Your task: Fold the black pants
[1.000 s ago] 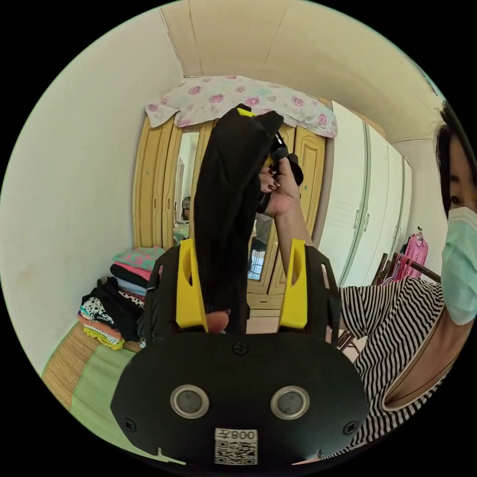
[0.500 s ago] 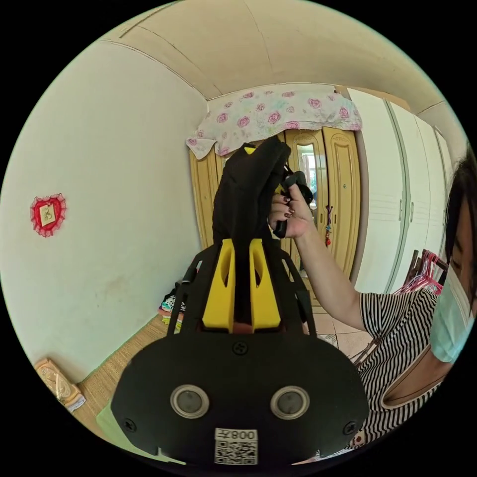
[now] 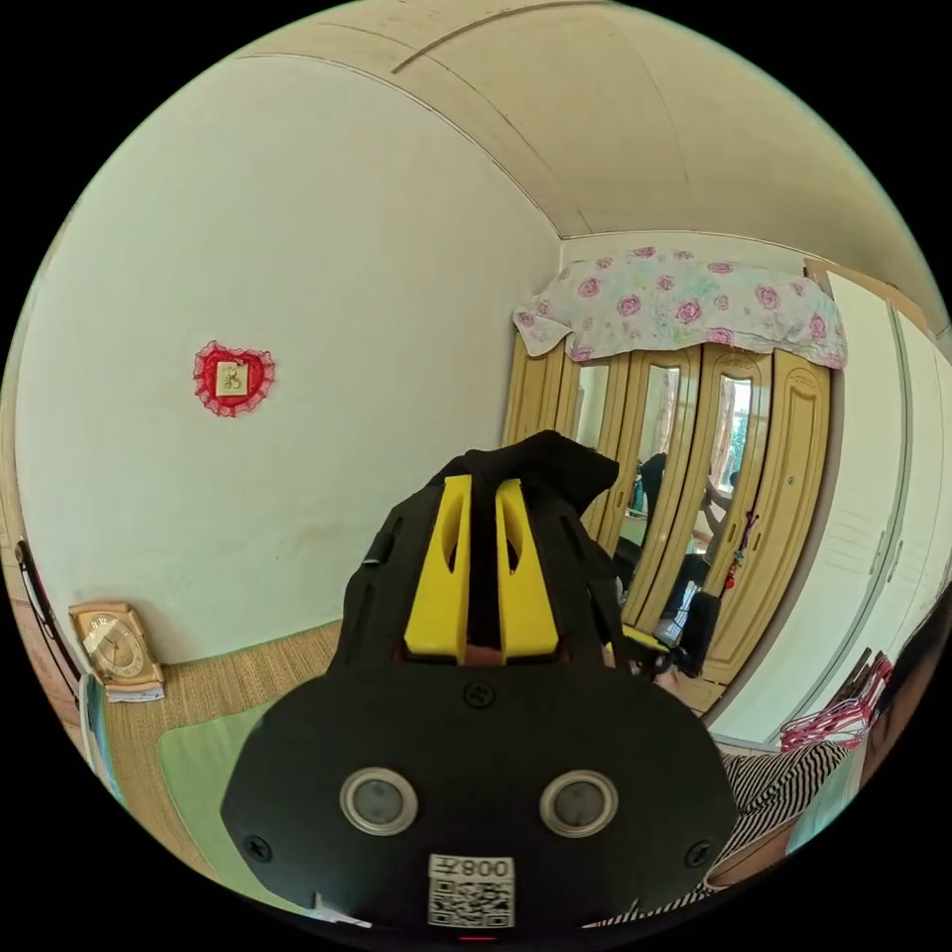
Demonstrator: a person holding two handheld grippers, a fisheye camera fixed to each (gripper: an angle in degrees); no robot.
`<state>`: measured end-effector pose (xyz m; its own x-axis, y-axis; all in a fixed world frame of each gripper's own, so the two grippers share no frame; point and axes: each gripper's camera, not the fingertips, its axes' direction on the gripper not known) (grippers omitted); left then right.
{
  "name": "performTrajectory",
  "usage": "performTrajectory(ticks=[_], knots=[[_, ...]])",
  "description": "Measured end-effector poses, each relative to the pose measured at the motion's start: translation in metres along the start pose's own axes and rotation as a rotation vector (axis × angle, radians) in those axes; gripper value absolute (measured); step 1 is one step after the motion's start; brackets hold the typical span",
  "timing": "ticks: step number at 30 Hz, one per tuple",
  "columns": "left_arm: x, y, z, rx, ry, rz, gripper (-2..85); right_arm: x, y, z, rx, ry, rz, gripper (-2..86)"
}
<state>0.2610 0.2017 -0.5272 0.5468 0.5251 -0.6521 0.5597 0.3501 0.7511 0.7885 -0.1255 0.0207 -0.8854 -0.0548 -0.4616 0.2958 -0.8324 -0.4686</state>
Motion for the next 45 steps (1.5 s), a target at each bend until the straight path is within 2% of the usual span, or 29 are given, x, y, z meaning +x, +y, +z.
performTrajectory(ticks=[6,9,13,18,23,27,31,38,45], knots=[[0.048,-0.056,0.011,0.031,-0.13,0.008,1.0,-0.048,0.073,0.074,-0.291,0.053,0.038,8.4],[0.071,-0.082,0.014,0.039,-0.198,0.025,1.1,-0.063,0.096,0.122,-0.41,-0.019,0.069,10.7],[0.094,-0.111,0.017,0.041,-0.264,0.035,1.2,-0.089,0.111,0.189,-0.567,0.012,0.009,13.4],[0.121,-0.155,0.023,0.043,-0.338,0.044,1.3,-0.105,0.103,0.244,-0.622,0.006,0.009,17.9],[0.131,-0.193,0.029,0.043,-0.328,0.009,1.2,-0.129,0.095,0.276,-0.648,0.038,-0.004,19.1],[0.131,-0.22,0.03,0.03,-0.298,0.001,1.2,-0.121,0.084,0.273,-0.612,0.22,0.01,16.3],[0.12,-0.242,0.028,0.027,-0.221,-0.067,1.2,-0.096,0.069,0.253,-0.585,0.211,0.13,18.2],[0.099,-0.293,0.02,0.024,-0.125,-0.106,1.2,-0.135,0.034,0.236,-0.499,0.232,0.097,23.8],[0.059,-0.347,-0.006,0.02,-0.116,-0.122,1.0,-0.144,-0.006,0.304,-0.522,0.381,0.145,16.5]])
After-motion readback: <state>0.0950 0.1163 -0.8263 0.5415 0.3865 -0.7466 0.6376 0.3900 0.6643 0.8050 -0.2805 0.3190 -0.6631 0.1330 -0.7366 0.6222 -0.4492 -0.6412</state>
